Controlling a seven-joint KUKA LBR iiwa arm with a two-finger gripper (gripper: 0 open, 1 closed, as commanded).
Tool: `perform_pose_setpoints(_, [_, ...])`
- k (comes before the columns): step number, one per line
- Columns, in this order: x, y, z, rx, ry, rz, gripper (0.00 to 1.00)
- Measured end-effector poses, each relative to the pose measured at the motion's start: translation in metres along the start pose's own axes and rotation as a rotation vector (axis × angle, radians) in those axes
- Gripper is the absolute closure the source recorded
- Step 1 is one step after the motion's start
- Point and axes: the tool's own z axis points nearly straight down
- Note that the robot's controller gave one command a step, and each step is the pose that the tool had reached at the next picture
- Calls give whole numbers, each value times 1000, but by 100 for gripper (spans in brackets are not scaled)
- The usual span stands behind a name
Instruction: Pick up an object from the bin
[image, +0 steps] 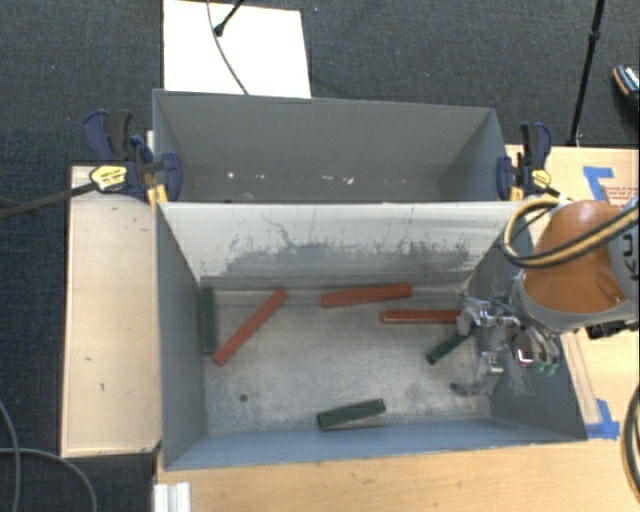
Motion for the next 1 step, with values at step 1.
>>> perform_pose_setpoints(1, [-5,20,0,1,-2,130,0])
